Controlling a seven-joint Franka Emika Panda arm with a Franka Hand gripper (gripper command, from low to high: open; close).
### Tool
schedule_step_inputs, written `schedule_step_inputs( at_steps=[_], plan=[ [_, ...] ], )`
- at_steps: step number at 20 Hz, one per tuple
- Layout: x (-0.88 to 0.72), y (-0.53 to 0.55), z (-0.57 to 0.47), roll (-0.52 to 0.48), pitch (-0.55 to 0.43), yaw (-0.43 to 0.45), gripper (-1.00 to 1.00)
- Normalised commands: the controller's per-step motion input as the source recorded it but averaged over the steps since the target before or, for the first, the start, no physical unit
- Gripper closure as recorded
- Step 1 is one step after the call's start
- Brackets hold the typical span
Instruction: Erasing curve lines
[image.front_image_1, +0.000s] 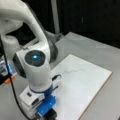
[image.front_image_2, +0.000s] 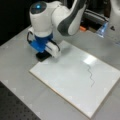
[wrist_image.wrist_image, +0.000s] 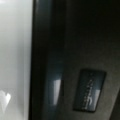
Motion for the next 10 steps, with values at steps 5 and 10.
schedule_step_inputs(
  at_steps=[5,10],
  plan=[
    [-0.06,-0.15,-0.11,0.138,-0.135,-0.040,-1.00],
    [-0.06,-0.14,-0.07,0.095,-0.128,-0.034,1.00]
  ],
)
